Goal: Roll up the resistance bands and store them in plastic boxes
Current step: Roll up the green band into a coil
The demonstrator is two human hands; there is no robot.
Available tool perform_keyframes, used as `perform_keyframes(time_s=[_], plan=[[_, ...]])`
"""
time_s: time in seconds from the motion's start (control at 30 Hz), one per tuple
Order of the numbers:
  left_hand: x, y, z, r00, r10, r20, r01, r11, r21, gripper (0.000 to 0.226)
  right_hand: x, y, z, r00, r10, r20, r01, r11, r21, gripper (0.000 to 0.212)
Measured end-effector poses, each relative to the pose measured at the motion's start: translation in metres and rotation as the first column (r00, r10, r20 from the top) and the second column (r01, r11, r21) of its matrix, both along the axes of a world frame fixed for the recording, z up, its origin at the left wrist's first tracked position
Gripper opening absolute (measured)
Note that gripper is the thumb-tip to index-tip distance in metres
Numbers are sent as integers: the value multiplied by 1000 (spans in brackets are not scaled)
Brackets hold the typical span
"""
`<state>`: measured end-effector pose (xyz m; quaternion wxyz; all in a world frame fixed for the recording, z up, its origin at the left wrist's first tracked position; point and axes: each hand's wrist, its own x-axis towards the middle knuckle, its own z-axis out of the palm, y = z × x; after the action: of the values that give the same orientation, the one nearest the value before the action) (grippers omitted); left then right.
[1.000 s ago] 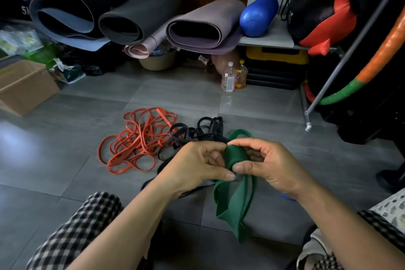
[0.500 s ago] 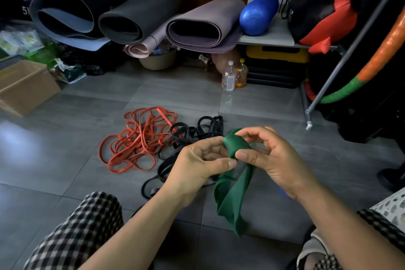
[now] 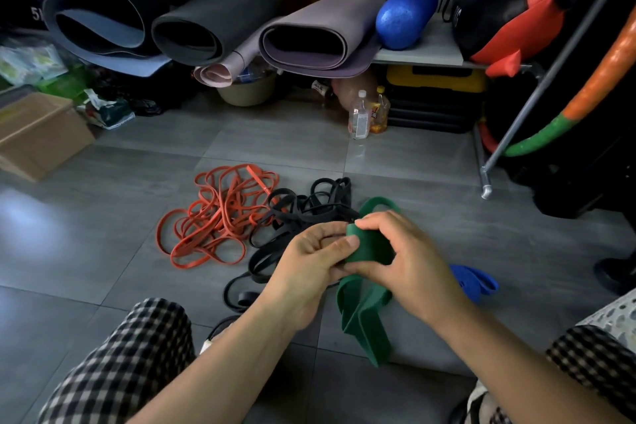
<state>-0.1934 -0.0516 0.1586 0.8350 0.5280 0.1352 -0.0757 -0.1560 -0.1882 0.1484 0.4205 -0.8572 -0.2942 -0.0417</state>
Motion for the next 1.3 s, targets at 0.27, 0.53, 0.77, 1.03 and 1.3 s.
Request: perform_keyframes(time_s=[0.27,0.53,0.77,1.03,1.3], plan=[[7,5,3,990,81,-113,-110,956,-274,21,3,-6,0,995,71,-73,-68,997,39,69],[2,4,-3,990,-68,-127,27,954,-299,32,0,-1,1,999,42,-10,-40,985,165,59],[0,1,-8,968,-205,-146,156,944,-291,21,2,-6,14,998,34,58,-30,998,-63,61],[-1,-3,-10,957,-207,-204,121,921,-369,33,5,-8,18,999,39,-26,-42,992,-121,55],[0,-2,-9,991,-116,-67,86,932,-351,31,7,-13,11,972,184,-146,-164,977,139,59]])
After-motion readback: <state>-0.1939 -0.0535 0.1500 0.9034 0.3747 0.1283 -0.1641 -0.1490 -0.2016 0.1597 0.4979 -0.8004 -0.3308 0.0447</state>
